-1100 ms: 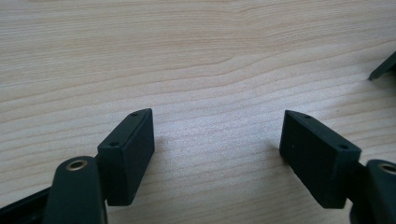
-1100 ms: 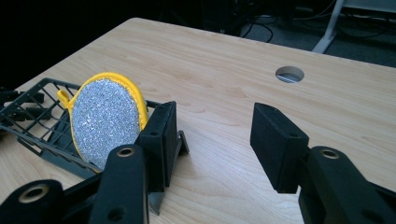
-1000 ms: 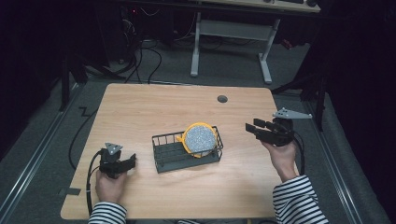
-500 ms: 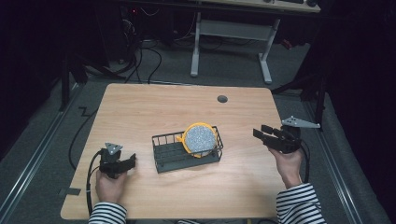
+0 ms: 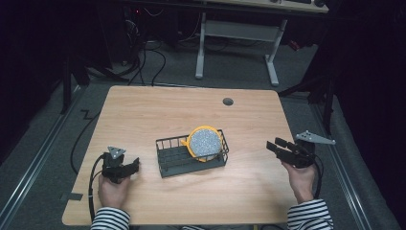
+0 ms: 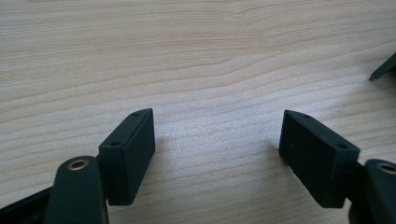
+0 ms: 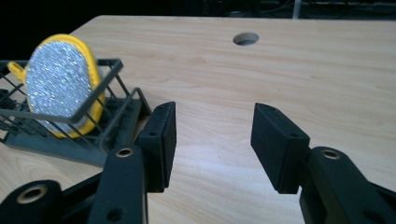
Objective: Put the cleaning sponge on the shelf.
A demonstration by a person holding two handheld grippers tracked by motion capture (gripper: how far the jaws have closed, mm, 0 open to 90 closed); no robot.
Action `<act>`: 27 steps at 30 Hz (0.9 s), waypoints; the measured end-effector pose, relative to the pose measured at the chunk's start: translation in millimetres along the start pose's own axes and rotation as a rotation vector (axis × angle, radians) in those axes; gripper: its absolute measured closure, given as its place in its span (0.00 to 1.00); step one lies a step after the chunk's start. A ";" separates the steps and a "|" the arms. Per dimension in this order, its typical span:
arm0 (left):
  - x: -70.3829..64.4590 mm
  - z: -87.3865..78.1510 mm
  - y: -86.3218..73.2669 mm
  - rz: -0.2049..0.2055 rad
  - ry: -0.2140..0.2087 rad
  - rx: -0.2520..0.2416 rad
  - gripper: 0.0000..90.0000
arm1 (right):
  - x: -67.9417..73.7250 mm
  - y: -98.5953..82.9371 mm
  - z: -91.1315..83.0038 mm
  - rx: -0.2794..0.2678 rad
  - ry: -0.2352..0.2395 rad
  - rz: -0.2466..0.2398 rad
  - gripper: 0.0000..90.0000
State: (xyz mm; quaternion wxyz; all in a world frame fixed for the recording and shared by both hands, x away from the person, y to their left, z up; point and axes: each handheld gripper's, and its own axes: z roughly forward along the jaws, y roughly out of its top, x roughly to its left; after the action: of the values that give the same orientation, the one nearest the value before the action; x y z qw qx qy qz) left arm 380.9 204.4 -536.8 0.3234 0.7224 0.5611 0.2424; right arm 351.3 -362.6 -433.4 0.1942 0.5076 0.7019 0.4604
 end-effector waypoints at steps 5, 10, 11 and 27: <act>0.3 -0.1 -0.1 -0.003 -0.002 -0.001 0.31 | -5.6 -12.7 2.1 0.016 -0.016 0.037 0.56; 0.2 -0.1 -0.1 -0.002 -0.002 -0.001 0.31 | -9.4 -22.7 5.7 0.020 -0.036 0.048 0.56; 0.3 -0.1 -0.1 -0.002 -0.002 -0.001 0.31 | -10.1 -24.7 6.6 0.019 -0.040 0.051 0.56; 0.1 -0.1 -0.1 -0.002 0.000 -0.001 0.31 | -17.7 -55.3 25.1 0.057 -0.083 0.077 0.53</act>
State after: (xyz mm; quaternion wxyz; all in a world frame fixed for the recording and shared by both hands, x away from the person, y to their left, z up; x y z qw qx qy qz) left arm 380.8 204.5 -536.8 0.3240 0.7219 0.5615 0.2421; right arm 347.5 -370.5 -496.0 0.1906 0.5582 0.6861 0.4258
